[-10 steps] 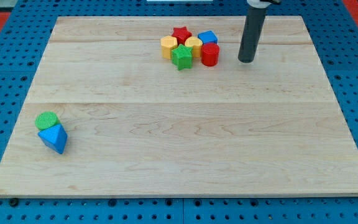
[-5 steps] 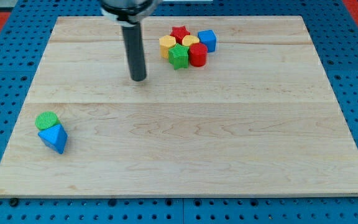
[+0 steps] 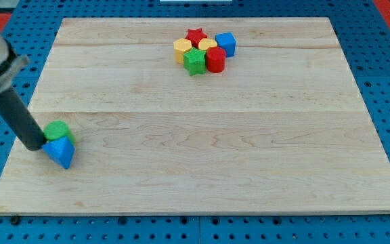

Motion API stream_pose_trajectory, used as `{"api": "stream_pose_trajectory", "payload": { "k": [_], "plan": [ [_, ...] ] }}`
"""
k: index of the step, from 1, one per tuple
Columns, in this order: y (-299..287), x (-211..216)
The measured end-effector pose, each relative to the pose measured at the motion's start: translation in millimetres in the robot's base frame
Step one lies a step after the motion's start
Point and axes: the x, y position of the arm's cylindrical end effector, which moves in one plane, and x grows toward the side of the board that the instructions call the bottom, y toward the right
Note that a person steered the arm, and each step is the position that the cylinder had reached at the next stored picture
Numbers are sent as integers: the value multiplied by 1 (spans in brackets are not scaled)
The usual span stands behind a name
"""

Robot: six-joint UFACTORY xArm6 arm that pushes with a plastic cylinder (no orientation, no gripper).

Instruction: Push the blue triangle slightly right

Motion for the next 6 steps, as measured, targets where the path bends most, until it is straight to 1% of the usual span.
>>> {"api": "stream_pose_trajectory", "payload": {
  "k": [1, 2, 3, 4, 5, 6],
  "plan": [
    [41, 16],
    [42, 16],
    [25, 21],
    [26, 25],
    [60, 25],
    [54, 27]
  ]
}}
